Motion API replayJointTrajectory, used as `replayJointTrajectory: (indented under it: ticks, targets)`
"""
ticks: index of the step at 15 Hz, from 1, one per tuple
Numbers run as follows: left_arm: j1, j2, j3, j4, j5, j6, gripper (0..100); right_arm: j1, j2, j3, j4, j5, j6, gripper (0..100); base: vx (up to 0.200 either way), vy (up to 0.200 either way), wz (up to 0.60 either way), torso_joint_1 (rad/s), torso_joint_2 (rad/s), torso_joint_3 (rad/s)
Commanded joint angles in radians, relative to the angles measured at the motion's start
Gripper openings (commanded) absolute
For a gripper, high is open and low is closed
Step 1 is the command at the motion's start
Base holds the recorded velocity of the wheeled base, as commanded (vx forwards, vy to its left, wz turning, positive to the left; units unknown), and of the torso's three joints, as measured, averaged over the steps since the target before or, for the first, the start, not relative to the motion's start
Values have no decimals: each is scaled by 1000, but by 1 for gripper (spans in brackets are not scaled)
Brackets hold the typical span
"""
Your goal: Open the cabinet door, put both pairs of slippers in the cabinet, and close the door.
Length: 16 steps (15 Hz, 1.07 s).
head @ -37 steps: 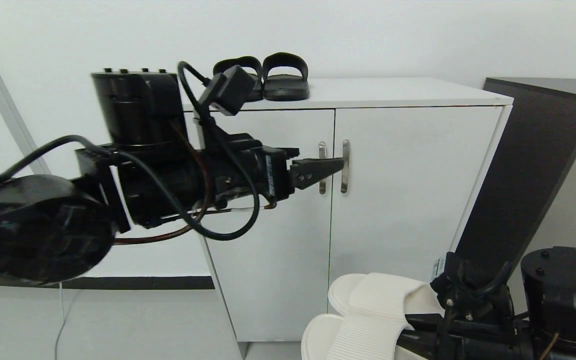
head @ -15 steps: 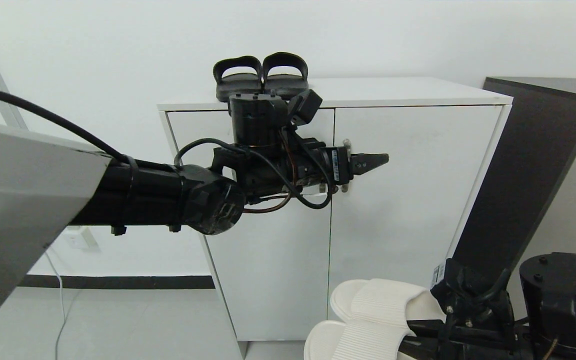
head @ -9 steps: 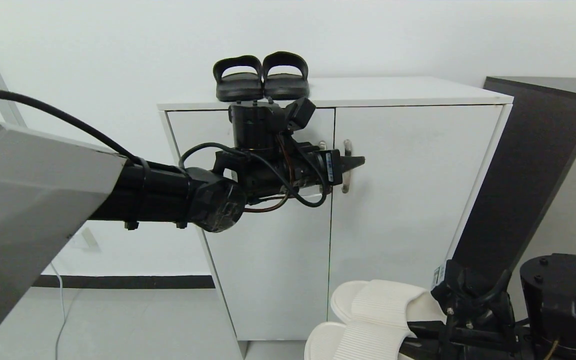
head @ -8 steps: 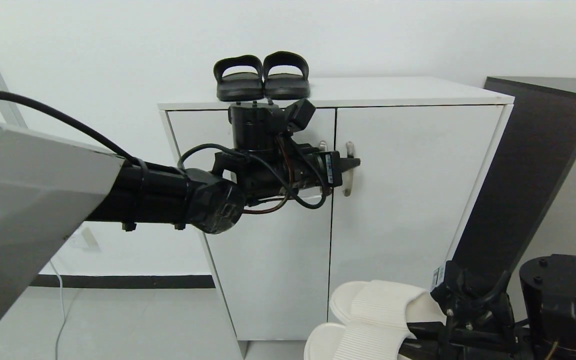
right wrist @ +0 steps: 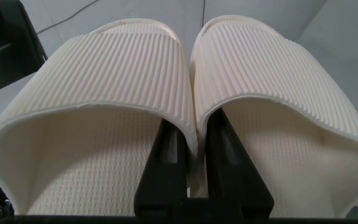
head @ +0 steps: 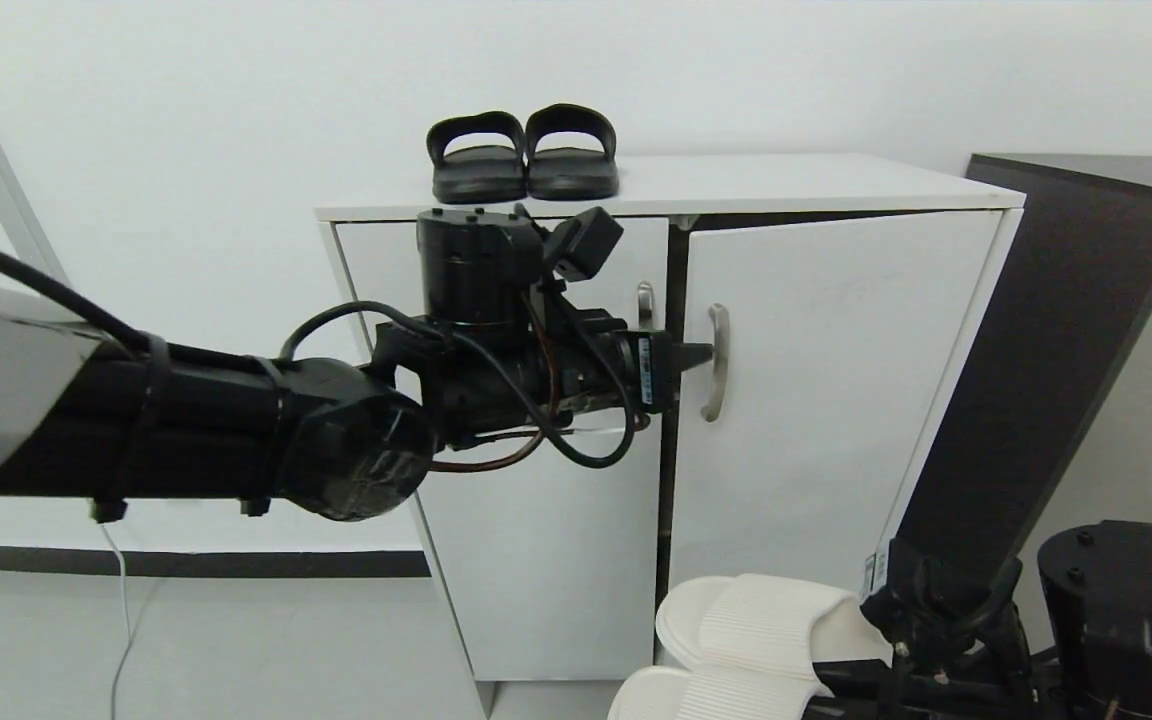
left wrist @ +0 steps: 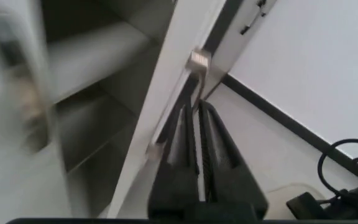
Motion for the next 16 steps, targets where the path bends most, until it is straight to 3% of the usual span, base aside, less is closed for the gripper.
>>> replayJointTrajectory:
  ticks: [1, 5, 9, 16]
  targets:
    - [-3, -81, 60, -32, -3, -1, 0, 3, 1, 0, 0, 1, -1, 0, 0, 0, 0, 0, 0, 0]
    - [39, -61, 74, -121, -3, -26, 0, 9, 6, 2, 0, 1, -2, 0, 0, 0, 0, 0, 0, 0]
    - [71, 11, -32, -116, 42, -78, 0, 9, 8, 5, 0, 1, -21, 0, 0, 0, 0, 0, 0, 0]
    - [65, 94, -137, -113, 69, -81, 0, 33, 4, 8, 0, -1, -21, 0, 0, 0, 0, 0, 0, 0]
